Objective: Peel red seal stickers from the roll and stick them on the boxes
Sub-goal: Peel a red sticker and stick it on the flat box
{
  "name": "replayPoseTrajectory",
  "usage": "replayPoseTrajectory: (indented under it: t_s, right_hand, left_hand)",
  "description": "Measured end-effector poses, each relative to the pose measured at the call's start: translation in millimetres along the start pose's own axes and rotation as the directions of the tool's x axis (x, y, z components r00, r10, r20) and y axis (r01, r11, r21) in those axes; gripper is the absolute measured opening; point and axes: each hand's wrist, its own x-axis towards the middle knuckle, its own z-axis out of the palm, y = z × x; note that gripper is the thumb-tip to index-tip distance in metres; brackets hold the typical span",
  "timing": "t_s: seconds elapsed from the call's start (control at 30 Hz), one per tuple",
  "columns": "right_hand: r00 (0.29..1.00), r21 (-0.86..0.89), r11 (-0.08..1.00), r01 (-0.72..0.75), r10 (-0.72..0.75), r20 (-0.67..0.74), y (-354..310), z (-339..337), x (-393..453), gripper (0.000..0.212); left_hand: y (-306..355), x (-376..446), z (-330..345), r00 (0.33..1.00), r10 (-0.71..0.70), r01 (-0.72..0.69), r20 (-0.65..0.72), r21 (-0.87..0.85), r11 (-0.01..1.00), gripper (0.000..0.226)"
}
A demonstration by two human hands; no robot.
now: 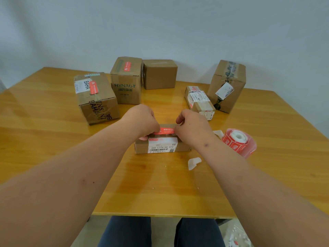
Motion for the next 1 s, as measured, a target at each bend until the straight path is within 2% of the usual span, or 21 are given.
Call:
replayPoseTrajectory:
  t_s: [0.27, 0.7, 1.0]
  right_hand:
    - [0.999, -0.048, 0.998, 0.043, -0.044, -0.010, 2.5, 2.4, 0.9, 0.012]
    - [0.996, -0.160, 0.983, 0.091, -0.091, 0.008, -2.2, 3.5, 0.4, 0.010]
    - [0.992, -0.250, 0.960, 0.123, -0.128, -0.004, -7.6, 0.5, -2.8, 0.013]
  left_hand:
    - [-1.4, 3.2, 4.2, 1.000, 0.010, -0.010, 0.003, 0.079, 0.997, 0.014]
    - [-3.2, 9.9, 6.6, 1.000, -0.003, 0.002, 0.009, 0.112, 0.994, 0.016]
    - [-1.0, 11.3, 6.1, 1.000, 0.014, -0.017, 0.015, 0.250, 0.968, 0.013]
